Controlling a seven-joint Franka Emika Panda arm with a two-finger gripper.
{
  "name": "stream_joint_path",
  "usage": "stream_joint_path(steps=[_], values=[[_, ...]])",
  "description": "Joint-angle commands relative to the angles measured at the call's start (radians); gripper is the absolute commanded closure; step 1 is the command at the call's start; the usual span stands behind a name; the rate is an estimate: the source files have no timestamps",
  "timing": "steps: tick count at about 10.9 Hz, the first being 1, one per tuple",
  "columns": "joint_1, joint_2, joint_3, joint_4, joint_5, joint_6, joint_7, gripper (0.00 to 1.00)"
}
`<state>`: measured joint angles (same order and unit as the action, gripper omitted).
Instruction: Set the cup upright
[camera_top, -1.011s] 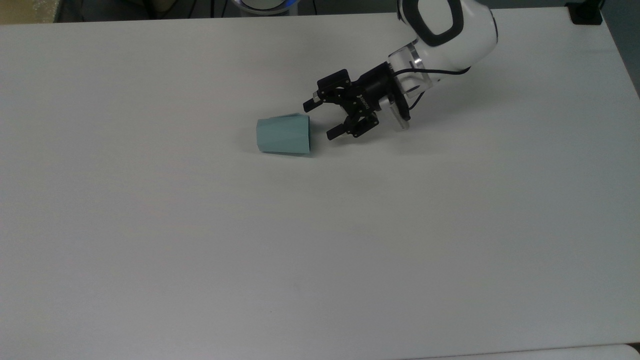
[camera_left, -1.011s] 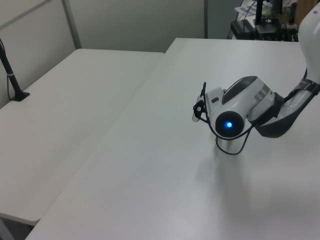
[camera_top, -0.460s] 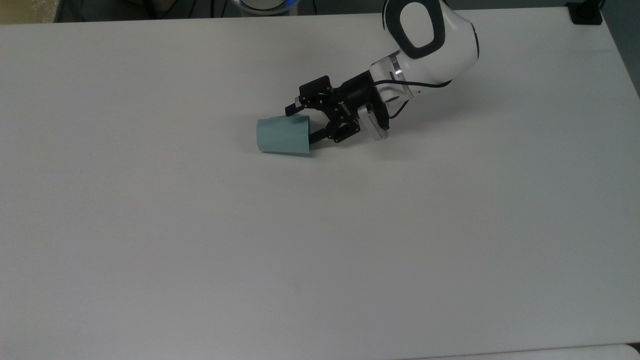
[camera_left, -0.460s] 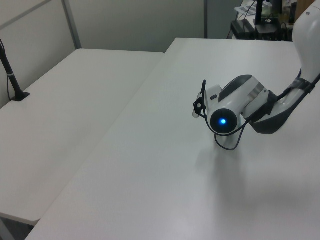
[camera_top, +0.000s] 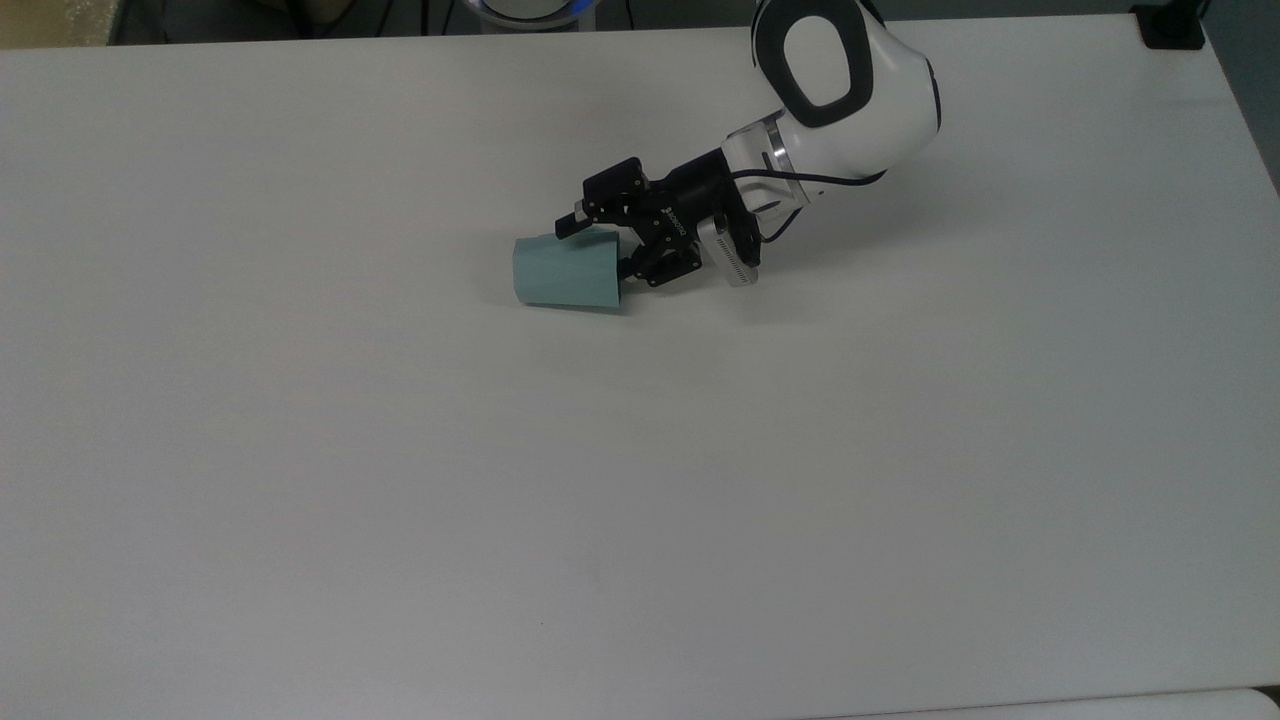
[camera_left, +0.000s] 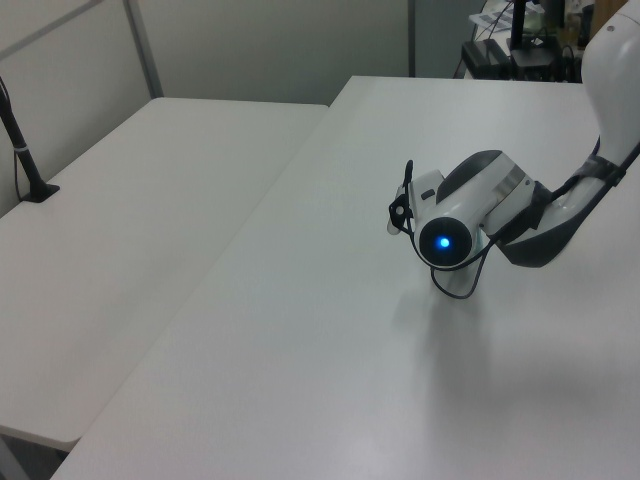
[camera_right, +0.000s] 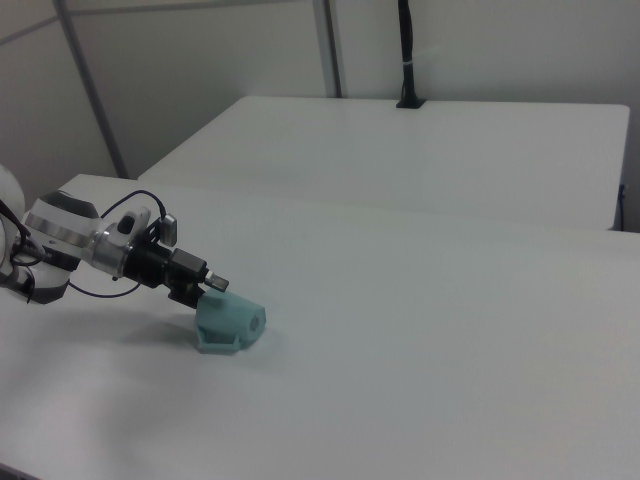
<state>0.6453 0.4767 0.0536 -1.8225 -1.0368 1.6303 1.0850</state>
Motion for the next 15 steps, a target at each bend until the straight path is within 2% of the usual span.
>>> stream_joint_path(steps=[1, 2, 3, 4, 10, 12, 15], values=[[-0.010, -0.013, 0.002, -0.024, -0.006, 0.014, 0.016, 0.71], [-0.016, -0.013, 0.002, -0.024, -0.006, 0.016, 0.016, 0.87], [-0.018, -0.013, 0.002, -0.024, -0.005, 0.016, 0.016, 0.96], [-0.019, -0.013, 0.002, -0.030, -0.006, 0.016, 0.016, 1.00], [-0.027, -0.020, 0.003, -0.032, 0.010, 0.028, -0.029, 1.00], [-0.042, -0.061, 0.003, -0.018, 0.058, 0.028, -0.109, 1.00], [-0.074, -0.160, 0.003, 0.029, 0.180, 0.025, -0.268, 1.00]])
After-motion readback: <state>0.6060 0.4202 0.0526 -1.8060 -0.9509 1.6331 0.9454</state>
